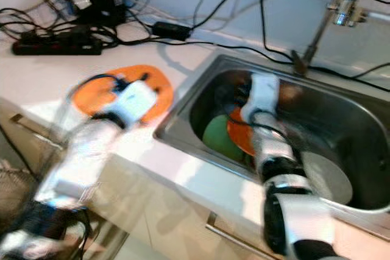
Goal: Kitchen organization
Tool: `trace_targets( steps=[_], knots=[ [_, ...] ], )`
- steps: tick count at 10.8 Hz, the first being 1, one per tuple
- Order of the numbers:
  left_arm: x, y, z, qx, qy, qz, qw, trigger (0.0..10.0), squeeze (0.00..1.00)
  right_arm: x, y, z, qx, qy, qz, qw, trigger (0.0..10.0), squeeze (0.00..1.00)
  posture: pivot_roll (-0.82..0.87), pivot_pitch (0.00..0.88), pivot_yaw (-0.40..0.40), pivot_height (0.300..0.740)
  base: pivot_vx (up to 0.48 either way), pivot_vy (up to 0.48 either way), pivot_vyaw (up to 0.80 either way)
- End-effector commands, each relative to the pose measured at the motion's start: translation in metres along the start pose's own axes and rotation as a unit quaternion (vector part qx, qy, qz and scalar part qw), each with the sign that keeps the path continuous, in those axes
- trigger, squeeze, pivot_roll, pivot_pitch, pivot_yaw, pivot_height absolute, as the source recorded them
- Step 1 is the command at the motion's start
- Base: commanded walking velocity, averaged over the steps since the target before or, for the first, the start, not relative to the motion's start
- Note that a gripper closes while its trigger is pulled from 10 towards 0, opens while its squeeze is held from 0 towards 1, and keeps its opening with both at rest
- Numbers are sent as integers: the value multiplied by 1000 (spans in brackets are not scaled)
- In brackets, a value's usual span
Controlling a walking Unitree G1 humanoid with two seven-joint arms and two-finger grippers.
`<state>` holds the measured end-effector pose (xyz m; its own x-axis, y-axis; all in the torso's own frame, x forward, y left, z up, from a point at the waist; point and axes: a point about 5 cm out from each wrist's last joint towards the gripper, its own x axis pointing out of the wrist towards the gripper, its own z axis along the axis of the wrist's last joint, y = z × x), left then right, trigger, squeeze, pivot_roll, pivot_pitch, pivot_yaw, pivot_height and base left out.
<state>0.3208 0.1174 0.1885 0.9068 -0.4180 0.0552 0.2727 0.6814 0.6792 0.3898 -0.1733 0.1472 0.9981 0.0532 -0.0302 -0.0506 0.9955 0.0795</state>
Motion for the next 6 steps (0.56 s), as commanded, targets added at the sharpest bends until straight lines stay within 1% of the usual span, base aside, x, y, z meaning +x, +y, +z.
trace_targets(
  steps=[1, 2, 3, 4, 6],
  knots=[
    [-7, 1, 4, 17, -19, -22, 999, 10000, 0, 2, 6, 9, 25, -22, 12, 999, 10000, 0, 266, 12, -42, 740, 0, 0, 0],
    [-21, 5, -1, 50, -22, -53, 997, 10000, 0, 1, 21, 3, 48, -19, 31, 998, 10000, 0, 276, 13, -41, 740, 0, 0, 0],
    [-30, 5, -3, 68, -27, -71, 995, 10000, 0, -1, 33, -4, 60, -12, 44, 997, 10000, 0, 280, 14, -42, 740, 0, 0, 0],
    [-43, 2, -4, 109, -33, -103, 988, 10000, 0, -4, 46, -12, 75, -2, 61, 995, 10000, 0, 290, 15, -45, 740, 0, 0, 0],
    [-58, -1, -7, 130, -19, -139, 982, 10000, 0, -6, 54, -16, 88, 5, 69, 994, 10000, 0, 302, 14, -47, 740, 0, 0, 0]
  ],
)
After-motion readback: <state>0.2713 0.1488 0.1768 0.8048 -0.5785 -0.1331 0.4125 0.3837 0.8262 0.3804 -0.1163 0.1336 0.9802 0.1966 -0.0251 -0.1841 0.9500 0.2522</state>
